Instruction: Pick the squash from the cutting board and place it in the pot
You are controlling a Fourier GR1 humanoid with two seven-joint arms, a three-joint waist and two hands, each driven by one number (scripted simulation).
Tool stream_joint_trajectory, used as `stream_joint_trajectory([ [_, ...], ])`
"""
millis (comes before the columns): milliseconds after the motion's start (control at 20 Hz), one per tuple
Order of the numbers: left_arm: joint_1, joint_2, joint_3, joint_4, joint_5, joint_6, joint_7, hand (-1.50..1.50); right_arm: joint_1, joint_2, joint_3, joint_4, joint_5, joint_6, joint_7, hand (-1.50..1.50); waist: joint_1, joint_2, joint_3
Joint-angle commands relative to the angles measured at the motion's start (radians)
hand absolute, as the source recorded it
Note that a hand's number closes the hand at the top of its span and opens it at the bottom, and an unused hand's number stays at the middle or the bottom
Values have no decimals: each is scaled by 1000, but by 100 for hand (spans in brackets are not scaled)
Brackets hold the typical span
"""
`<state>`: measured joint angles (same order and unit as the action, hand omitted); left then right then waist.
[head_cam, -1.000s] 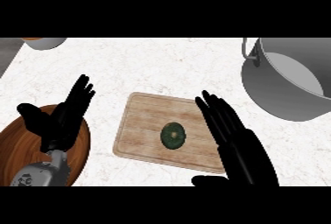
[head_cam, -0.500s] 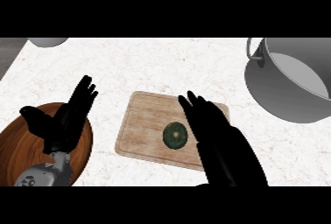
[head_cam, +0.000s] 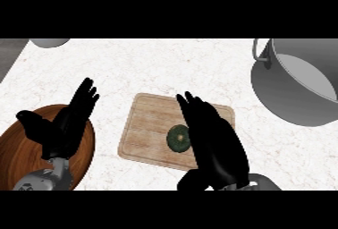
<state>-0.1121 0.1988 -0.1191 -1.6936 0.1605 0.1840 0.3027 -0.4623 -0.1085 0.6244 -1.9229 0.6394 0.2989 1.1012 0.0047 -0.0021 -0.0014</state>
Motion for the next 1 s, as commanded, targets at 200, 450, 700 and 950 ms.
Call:
stream_joint_trajectory([
  [200, -20, 4, 23, 21, -3, -15, 2, 0, 48, 74, 67, 51, 93, 86, 193, -150, -9, -1, 1],
  [450, -33, -26, 5, 20, -31, -3, 27, 0, 24, 106, 37, 107, 129, 25, 132, -150, -3, 1, 1],
  [700, 23, -26, 7, -13, -43, -22, -10, 0, 14, 107, 57, 59, 133, 49, 179, -150, -2, 0, 1],
  [950, -28, -31, 30, 34, -24, -37, 2, 0, -21, 108, 96, 202, 121, -78, 184, -150, 1, 2, 1],
])
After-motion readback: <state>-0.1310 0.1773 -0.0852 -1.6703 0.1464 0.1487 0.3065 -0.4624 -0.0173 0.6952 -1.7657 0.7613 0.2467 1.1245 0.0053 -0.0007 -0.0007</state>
